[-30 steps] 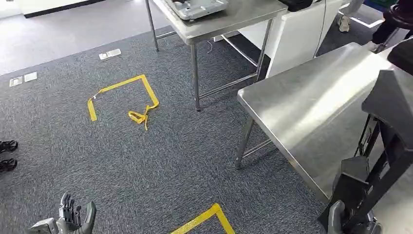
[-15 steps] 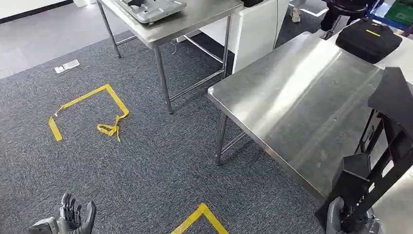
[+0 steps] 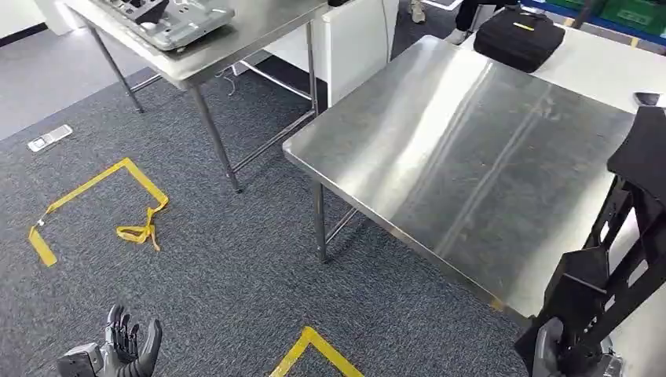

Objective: Take the parts from the cabinet and place them on the table.

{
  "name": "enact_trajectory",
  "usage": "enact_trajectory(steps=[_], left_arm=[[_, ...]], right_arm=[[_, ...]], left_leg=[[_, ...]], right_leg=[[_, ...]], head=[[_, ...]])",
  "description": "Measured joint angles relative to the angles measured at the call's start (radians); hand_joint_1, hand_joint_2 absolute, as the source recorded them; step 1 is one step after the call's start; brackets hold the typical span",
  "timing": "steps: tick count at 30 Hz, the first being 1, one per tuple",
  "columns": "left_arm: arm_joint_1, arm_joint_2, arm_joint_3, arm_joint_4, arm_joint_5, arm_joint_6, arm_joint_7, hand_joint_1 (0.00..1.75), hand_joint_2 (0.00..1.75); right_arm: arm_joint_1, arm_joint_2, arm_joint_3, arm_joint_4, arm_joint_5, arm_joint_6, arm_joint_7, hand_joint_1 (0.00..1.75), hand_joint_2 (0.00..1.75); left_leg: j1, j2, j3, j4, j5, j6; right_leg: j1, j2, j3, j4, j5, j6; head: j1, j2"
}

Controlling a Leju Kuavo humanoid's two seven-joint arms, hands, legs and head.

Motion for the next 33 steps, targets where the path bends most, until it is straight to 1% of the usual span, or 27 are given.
enact_trajectory(steps=[1, 2, 3, 4, 5, 6, 7, 9, 10, 11, 13, 15, 17, 18, 19, 20, 21, 22, 23, 24, 25, 26, 28, 30, 31, 32, 33], left_arm=[[-0.002, 0.004, -0.002, 0.0, 0.0, 0.0, 0.0, 0.0, 1.75], [-0.002, 0.005, -0.003, 0.0, 0.0, 0.0, 0.0, 0.0, 1.75], [0.0, 0.005, -0.004, 0.002, 0.0, 0.0, 0.0, 0.0, 1.75], [0.002, 0.007, -0.006, 0.004, 0.0, 0.0, 0.0, 0.0, 1.75], [0.003, 0.008, -0.006, 0.007, 0.0, 0.0, 0.0, 0.0, 1.75], [0.004, 0.01, -0.006, 0.009, 0.0, 0.0, 0.0, 0.0, 1.75], [0.004, 0.011, -0.008, 0.011, 0.0, 0.0, 0.0, 0.0, 1.75], [0.004, 0.013, -0.008, 0.011, 0.001, 0.004, -0.001, 0.0, 1.75], [0.004, 0.017, -0.009, 0.011, 0.011, 0.008, -0.002, 0.0, 1.75], [0.005, 0.02, -0.011, 0.013, 0.02, 0.014, -0.003, 0.0, 1.75], [0.004, 0.026, -0.021, 0.014, 0.031, 0.026, -0.01, 0.0, 1.75], [-0.004, 0.029, -0.029, 0.014, 0.038, 0.034, -0.016, 0.0, 1.75], [-0.01, 0.035, -0.04, 0.014, 0.042, 0.042, -0.019, 0.0, 1.75], [-0.009, 0.038, -0.044, 0.016, 0.048, 0.048, -0.019, 0.0, 1.75], [-0.009, 0.04, -0.048, 0.019, 0.052, 0.052, -0.019, 0.0, 1.75], [-0.011, 0.043, -0.052, 0.022, 0.052, 0.058, -0.019, 0.0, 1.75], [-0.013, 0.046, -0.056, 0.026, 0.053, 0.06, -0.02, 0.0, 1.75], [-0.016, 0.049, -0.06, 0.029, 0.053, 0.06, -0.022, 0.0, 1.75], [-0.019, 0.052, -0.065, 0.032, 0.053, 0.059, -0.024, 0.0, 1.75], [-0.025, 0.053, -0.07, 0.036, 0.053, 0.056, -0.027, 0.0, 1.75], [-0.031, 0.057, -0.075, 0.042, 0.053, 0.054, -0.032, 0.0, 1.75], [-0.036, 0.064, -0.079, 0.046, 0.053, 0.052, -0.035, 0.0, 1.75], [-0.045, 0.074, -0.087, 0.055, 0.053, 0.048, -0.039, 0.0, 1.75], [-0.058, 0.078, -0.096, 0.067, 0.053, 0.048, -0.039, 0.0, 1.75], [-0.064, 0.081, -0.101, 0.07, 0.053, 0.048, -0.038, 0.0, 1.75], [-0.07, 0.086, -0.107, 0.077, 0.052, 0.048, -0.04, 0.0, 1.75], [-0.071, 0.088, -0.113, 0.084, 0.051, 0.048, -0.04, 0.0, 1.75]], right_arm=[[0.001, 0.001, 0.0, 0.0, 0.0, 0.0, 0.0, 1.69, 1.75], [-0.001, 0.002, 0.0, 0.0, 0.0, 0.0, 0.0, 1.69, 1.75], [-0.002, 0.003, 0.0, 0.0, 0.0, 0.0, 0.0, 1.69, 1.75], [-0.001, 0.003, 0.0, 0.0, 0.0, 0.0, 0.0, 1.69, 1.75], [0.0, 0.004, 0.0, 0.0, 0.0, 0.0, 0.0, 1.69, 1.75], [0.0, 0.004, 0.0, 0.0, 0.0, 0.0, 0.0, 1.69, 1.75], [0.0, 0.005, 0.0, 0.0, 0.0, 0.0, 0.0, 1.69, 1.75], [0.0, 0.006, 0.0, 0.0, 0.0, 0.0, 0.0, 1.69, 1.75], [0.0, 0.007, 0.0, 0.0, 0.003, 0.0, -0.001, 1.69, 1.75], [-0.003, 0.008, -0.001, 0.0, 0.007, 0.0, -0.003, 1.69, 1.75], [-0.003, 0.01, -0.003, 0.0, 0.015, 0.0, -0.01, 1.69, 1.75], [0.0, 0.011, -0.012, 0.0, 0.028, 0.0, -0.015, 1.69, 1.75], [-0.005, 0.009, -0.022, -0.003, 0.045, 0.0, -0.018, 1.69, 1.75], [-0.013, 0.004, -0.026, -0.003, 0.059, 0.0, -0.016, 1.69, 1.75], [-0.018, 0.0, -0.029, -0.003, 0.07, 0.0, -0.015, 1.69, 1.75], [-0.018, -0.002, -0.034, -0.003, 0.08, 0.0, -0.013, 1.69, 1.75], [-0.018, -0.005, -0.039, -0.003, 0.093, 0.0, -0.009, 1.69, 1.75], [-0.02, -0.008, -0.042, -0.003, 0.11, 0.0, -0.007, 1.69, 1.75], [-0.024, -0.011, -0.047, -0.003, 0.144, 0.0, -0.011, 1.69, 1.75], [-0.029, -0.013, -0.055, -0.008, 0.193, 0.0, -0.015, 1.69, 1.75], [-0.034, -0.019, -0.066, -0.022, 0.239, 0.0, -0.014, 1.69, 1.75], [-0.043, -0.025, -0.077, -0.036, 0.273, 0.0, -0.008, 1.69, 1.75], [-0.051, -0.04, -0.103, -0.068, 0.312, 0.0, 0.005, 1.69, 1.75], [-0.053, -0.057, -0.128, -0.094, 0.335, 0.0, 0.017, 1.69, 1.75], [-0.053, -0.065, -0.135, -0.105, 0.341, 0.002, 0.021, 1.69, 1.75], [-0.058, -0.072, -0.143, -0.117, 0.346, 0.005, 0.026, 1.69, 1.75], [-0.068, -0.083, -0.148, -0.121, 0.353, 0.007, 0.03, 1.69, 1.75]], left_leg=[[0.003, -0.053, -0.007, 0.022, -0.018, -0.006], [0.005, -0.095, -0.032, 0.081, -0.06, -0.005], [0.004, -0.113, -0.073, 0.168, -0.107, -0.005], [0.004, -0.119, -0.119, 0.258, -0.145, -0.005], [0.004, -0.12, -0.152, 0.319, -0.16, -0.005], [0.004, -0.121, -0.163, 0.328, -0.147, -0.003], [0.004, -0.122, -0.153, 0.292, -0.109, 0.0], [0.005, -0.139, -0.084, 0.127, -0.005, 0.008], [0.009, -0.185, -0.052, 0.046, 0.032, 0.012], [0.01, -0.208, -0.044, 0.019, 0.022, 0.013], [0.002, -0.185, -0.047, 0.021, 0.023, 0.019], [0.002, -0.162, -0.035, 0.01, 0.034, 0.036], [0.004, -0.138, -0.033, -0.001, 0.042, 0.049], [0.003, -0.122, -0.034, -0.001, 0.042, 0.05], [0.002, -0.107, -0.035, -0.001, 0.042, 0.051], [0.001, -0.094, -0.037, -0.001, 0.041, 0.052], [0.001, -0.081, -0.038, -0.001, 0.041, 0.052], [0.002, -0.068, -0.037, -0.001, 0.04, 0.051], [0.002, -0.057, -0.036, -0.001, 0.039, 0.05], [0.002, -0.046, -0.034, 0.0, 0.038, 0.047], [0.002, -0.038, -0.031, 0.001, 0.035, 0.043], [-0.009, -0.029, -0.028, 0.004, 0.029, 0.036], [-0.011, -0.012, -0.022, 0.005, 0.024, 0.026], [-0.007, 0.008, -0.017, 0.004, 0.022, 0.018], [0.001, -0.007, -0.02, 0.012, 0.012, 0.007], [0.003, -0.063, -0.032, 0.045, -0.015, 0.003], [0.004, -0.092, -0.059, 0.106, -0.053, 0.003]], right_leg=[[-0.003, 0.01, 0.0, -0.001, 0.001, -0.003], [-0.003, 0.019, 0.0, 0.0, 0.003, -0.015], [-0.001, 0.031, -0.001, 0.0, 0.003, -0.02], [0.002, 0.045, -0.002, 0.0, 0.003, -0.021], [0.005, 0.059, -0.002, 0.001, 0.003, -0.021], [0.006, 0.073, 0.0, 0.001, 0.003, -0.021], [0.006, 0.088, 0.002, 0.002, 0.002, -0.021], [0.006, 0.115, 0.008, 0.002, 0.002, -0.02], [0.005, 0.128, 0.006, 0.002, 0.002, -0.019], [0.019, 0.136, 0.002, 0.008, 0.0, -0.014], [0.011, 0.158, -0.007, 0.0, 0.008, -0.002], [0.012, 0.18, -0.021, -0.006, 0.014, 0.013], [0.016, 0.079, -0.046, 0.051, -0.019, 0.01], [0.016, 0.059, -0.086, 0.132, -0.058, 0.004], [0.016, 0.053, -0.129, 0.218, -0.091, 0.001], [0.015, 0.051, -0.162, 0.286, -0.113, 0.002], [0.014, 0.049, -0.177, 0.319, -0.116, 0.009], [0.012, 0.047, -0.165, 0.297, -0.104, 0.019], [0.009, 0.041, -0.127, 0.228, -0.075, 0.032], [0.007, 0.025, -0.073, 0.129, -0.04, 0.043], [0.006, -0.007, -0.02, 0.037, -0.014, 0.05], [0.011, -0.045, -0.004, -0.001, -0.005, 0.043], [0.015, -0.019, -0.001, 0.001, 0.003, 0.021], [0.017, 0.001, -0.01, 0.002, 0.004, 0.011], [-0.001, 0.012, -0.002, -0.002, 0.009, 0.002], [0.002, 0.023, -0.003, -0.001, 0.01, -0.003], [0.002, 0.031, -0.005, -0.001, 0.012, -0.012]], head=[[-0.006, 0.0], [-0.008, 0.0], [-0.009, 0.0], [-0.008, 0.0], [-0.009, 0.0], [-0.008, 0.0], [-0.009, 0.0], [-0.009, 0.0], [-0.01, 0.0], [-0.01, 0.0], [-0.009, 0.0], [-0.01, 0.0], [-0.006, 0.0], [-0.001, 0.0], [-0.002, 0.0], [-0.002, 0.0], [0.0, 0.0], [-0.001, 0.0], [0.0, 0.0], [0.0, 0.0], [0.0, 0.0], [0.003, 0.0], [-0.005, 0.0], [-0.004, 0.0], [-0.005, 0.0], [-0.006, 0.0], [-0.007, 0.0]])
